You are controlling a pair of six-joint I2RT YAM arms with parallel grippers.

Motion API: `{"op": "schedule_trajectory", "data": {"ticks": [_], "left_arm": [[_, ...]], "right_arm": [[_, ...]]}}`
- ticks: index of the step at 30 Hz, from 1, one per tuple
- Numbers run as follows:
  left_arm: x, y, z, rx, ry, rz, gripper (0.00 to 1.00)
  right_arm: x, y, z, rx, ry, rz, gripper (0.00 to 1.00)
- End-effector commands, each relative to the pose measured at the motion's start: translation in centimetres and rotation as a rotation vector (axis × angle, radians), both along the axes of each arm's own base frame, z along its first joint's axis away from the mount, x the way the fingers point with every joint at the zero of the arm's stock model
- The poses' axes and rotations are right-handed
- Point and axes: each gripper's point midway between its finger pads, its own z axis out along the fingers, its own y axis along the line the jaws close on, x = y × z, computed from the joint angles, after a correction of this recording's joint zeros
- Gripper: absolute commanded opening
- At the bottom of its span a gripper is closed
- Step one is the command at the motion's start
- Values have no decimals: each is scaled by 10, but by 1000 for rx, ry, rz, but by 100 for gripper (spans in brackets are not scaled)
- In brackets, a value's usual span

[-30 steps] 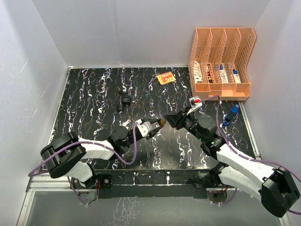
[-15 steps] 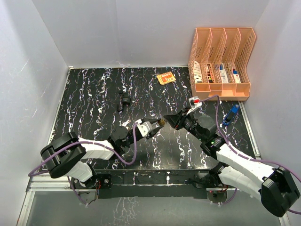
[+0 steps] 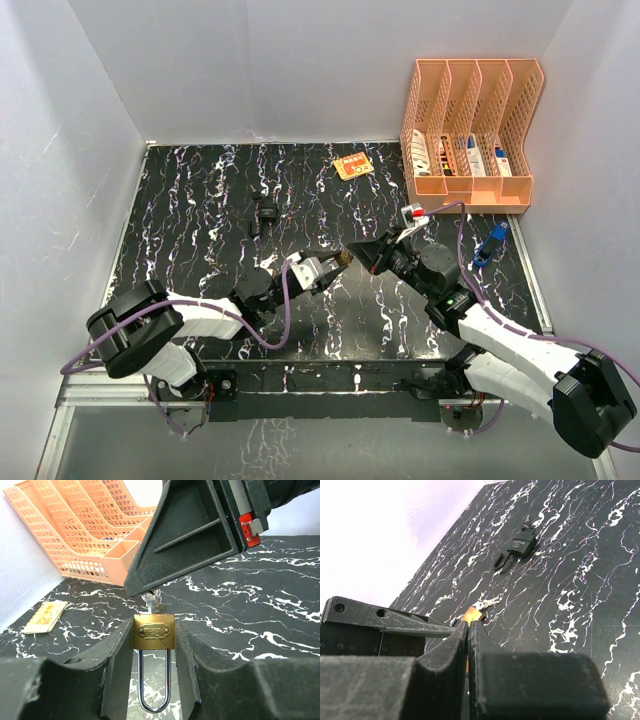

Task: Unlock with the key

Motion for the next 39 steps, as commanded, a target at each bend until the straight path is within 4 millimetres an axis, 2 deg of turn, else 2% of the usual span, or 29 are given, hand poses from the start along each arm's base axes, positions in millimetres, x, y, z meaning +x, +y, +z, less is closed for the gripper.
{"op": "schedule_trajectory", "data": {"ticks": [1, 14, 22, 26, 30, 34, 39], "left_arm": [[-4, -3, 60, -176, -100, -20, 0], [-4, 1, 83, -262, -143, -9, 0], [1, -4, 78, -235, -126, -4, 0], [3, -8, 74, -220, -109, -2, 0], [5, -8, 70, -215, -98, 4, 0], [6, -9, 70, -211, -93, 7, 0], [12, -9, 69, -201, -82, 40, 0]], "right_arm": [[2, 3, 11, 35, -27, 7, 0], [-3, 4, -2, 80, 21, 14, 0], [-2, 6, -4, 81, 43, 20, 0], [-3, 8, -2, 83, 42, 31, 7], [-3, 8, -2, 82, 44, 34, 7], [-2, 8, -3, 80, 48, 27, 0], [1, 7, -6, 77, 67, 14, 0]]}}
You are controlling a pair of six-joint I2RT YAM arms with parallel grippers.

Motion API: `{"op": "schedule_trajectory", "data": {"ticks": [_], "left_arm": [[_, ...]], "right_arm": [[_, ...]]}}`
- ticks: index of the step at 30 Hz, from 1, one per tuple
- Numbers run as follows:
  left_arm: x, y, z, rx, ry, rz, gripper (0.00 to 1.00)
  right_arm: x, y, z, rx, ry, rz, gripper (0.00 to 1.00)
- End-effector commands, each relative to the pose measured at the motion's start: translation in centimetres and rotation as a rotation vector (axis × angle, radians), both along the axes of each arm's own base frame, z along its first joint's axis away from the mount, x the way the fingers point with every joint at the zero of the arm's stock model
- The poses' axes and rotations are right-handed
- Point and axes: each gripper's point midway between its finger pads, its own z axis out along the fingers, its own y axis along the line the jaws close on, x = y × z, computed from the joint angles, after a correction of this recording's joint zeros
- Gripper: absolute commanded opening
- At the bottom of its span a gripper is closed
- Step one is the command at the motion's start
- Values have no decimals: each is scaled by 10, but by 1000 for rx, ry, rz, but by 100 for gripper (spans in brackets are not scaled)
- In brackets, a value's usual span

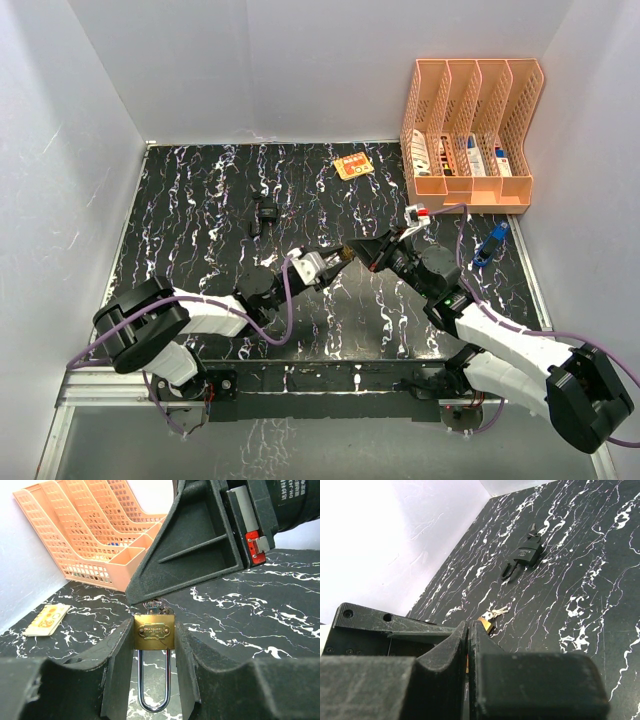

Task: Unlock with the key

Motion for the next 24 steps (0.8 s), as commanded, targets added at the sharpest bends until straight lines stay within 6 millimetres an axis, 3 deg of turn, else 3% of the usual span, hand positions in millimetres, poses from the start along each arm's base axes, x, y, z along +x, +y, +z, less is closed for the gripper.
{"op": "schedule_trajectory", "data": {"ticks": [1, 10, 24], "left_arm": [[6, -5, 60, -143, -90, 30, 0], [30, -5, 55, -105, -45, 203, 0], [42, -12, 28, 22, -32, 362, 0]], "right_arm": [[-1, 4, -13, -23, 59, 16, 0], [14, 2, -34, -5, 229, -74, 0], [25, 2, -50, 6, 378, -146, 0]]}}
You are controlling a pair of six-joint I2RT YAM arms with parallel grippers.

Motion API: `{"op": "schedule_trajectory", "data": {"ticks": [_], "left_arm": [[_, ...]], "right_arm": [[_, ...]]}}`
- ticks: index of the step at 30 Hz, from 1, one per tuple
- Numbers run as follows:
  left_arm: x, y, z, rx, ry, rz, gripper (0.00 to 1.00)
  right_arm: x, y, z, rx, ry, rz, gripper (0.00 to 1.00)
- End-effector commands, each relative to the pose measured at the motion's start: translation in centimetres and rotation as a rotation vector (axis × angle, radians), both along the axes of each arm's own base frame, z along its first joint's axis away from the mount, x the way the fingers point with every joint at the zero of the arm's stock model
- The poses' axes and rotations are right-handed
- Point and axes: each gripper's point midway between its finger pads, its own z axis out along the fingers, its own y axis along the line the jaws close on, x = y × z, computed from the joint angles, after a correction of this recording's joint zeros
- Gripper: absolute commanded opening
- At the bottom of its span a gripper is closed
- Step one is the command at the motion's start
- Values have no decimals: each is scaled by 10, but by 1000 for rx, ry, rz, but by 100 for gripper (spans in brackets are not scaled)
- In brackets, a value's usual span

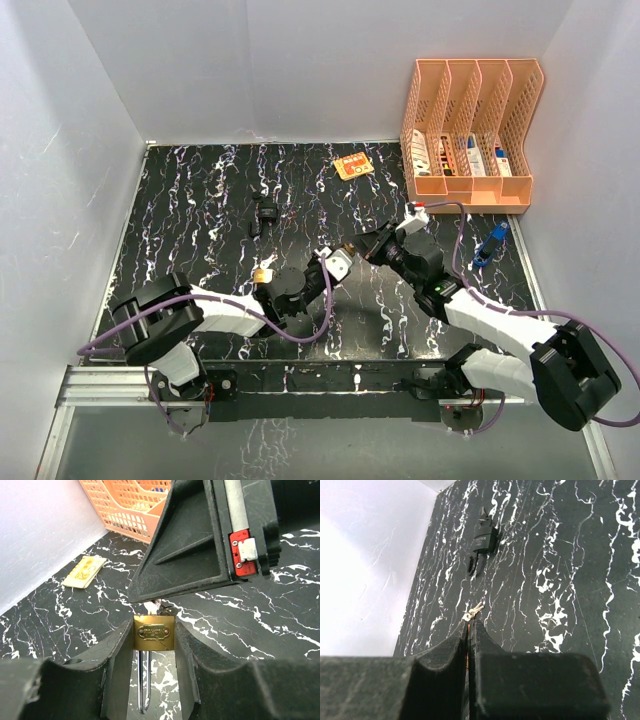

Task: Unlock with the key

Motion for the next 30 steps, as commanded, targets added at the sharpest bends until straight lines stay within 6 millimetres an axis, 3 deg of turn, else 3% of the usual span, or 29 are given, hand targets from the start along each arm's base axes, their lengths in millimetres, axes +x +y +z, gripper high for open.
{"op": "schedule_trajectory", "data": {"ticks": [1, 6, 13, 18, 25, 30], "left_arm": [[11, -6, 58, -135, -93, 65, 0], [12, -8, 49, -125, -54, 73, 0], [9, 0, 15, -81, 109, 104, 0], [12, 21, -2, -123, 217, 186, 0], [23, 41, 11, -324, 353, 336, 0], [31, 38, 22, -463, 446, 402, 0]], "right_arm": [[-9, 9, -12, -6, 93, 40, 0], [-9, 6, -9, -7, 79, 30, 0], [3, -19, 25, -73, -46, -70, 42], [8, -51, 44, -145, -93, -175, 52], [-3, -72, 20, -259, -61, -207, 67], [-6, -74, -6, -301, -22, -191, 78]]}}
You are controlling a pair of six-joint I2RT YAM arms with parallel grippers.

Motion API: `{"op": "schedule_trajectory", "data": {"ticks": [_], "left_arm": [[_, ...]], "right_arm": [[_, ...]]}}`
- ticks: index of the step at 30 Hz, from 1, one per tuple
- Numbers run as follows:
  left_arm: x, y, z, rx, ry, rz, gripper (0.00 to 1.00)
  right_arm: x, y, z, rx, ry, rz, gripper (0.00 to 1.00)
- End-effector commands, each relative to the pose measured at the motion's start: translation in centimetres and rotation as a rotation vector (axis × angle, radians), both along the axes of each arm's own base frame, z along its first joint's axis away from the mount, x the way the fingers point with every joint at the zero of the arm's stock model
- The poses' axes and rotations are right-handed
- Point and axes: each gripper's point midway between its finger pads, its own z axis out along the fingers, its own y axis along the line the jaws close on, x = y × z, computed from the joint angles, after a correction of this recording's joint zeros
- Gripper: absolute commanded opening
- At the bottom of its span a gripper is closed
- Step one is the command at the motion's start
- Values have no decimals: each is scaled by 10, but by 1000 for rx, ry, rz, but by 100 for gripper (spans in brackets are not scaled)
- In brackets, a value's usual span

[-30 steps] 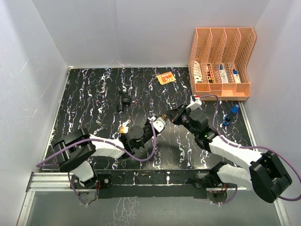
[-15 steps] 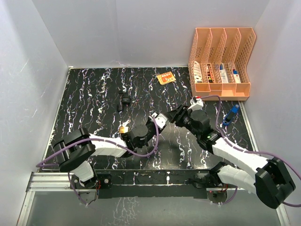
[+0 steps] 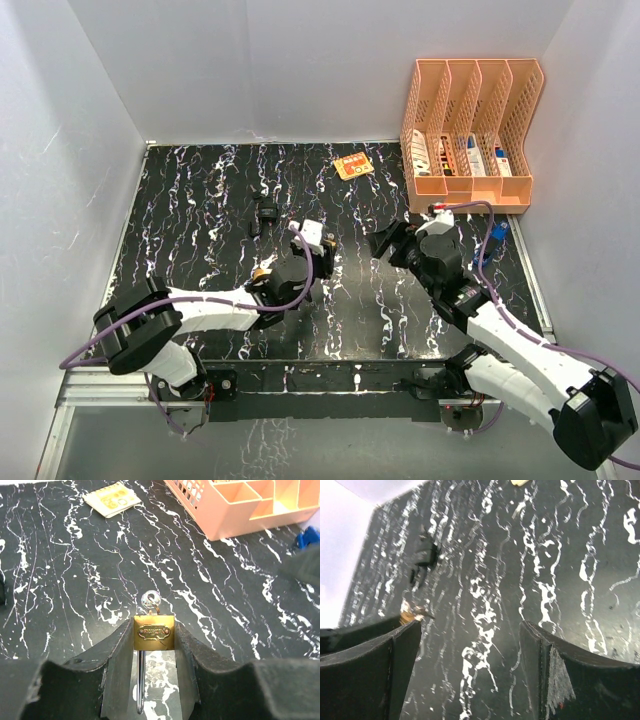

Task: Unlock with the key

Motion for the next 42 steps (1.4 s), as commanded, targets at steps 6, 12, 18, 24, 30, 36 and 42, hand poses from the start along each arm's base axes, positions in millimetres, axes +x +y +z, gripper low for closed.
{"op": "schedule_trajectory", "data": {"ticks": [6, 12, 18, 24, 30, 36, 42], "left_arm": [[16, -21, 47, -338, 103, 117, 0], [17, -36, 49, -397, 118, 82, 0], [16, -44, 49, -437, 129, 59, 0], [15, -48, 54, -474, 128, 38, 0], [12, -48, 56, -499, 133, 26, 0], [11, -48, 53, -527, 137, 20, 0], [16, -34, 59, -494, 107, 62, 0]], "right_arm": [[1, 13, -37, -57, 71, 74, 87], [5, 26, -49, -39, 95, 117, 90], [9, 36, -56, -23, 108, 147, 91], [11, 45, -66, -9, 131, 174, 92], [10, 54, -63, 16, 117, 217, 92], [1, 70, -52, 71, 77, 317, 92], [3, 48, -54, 31, 89, 210, 92]]}}
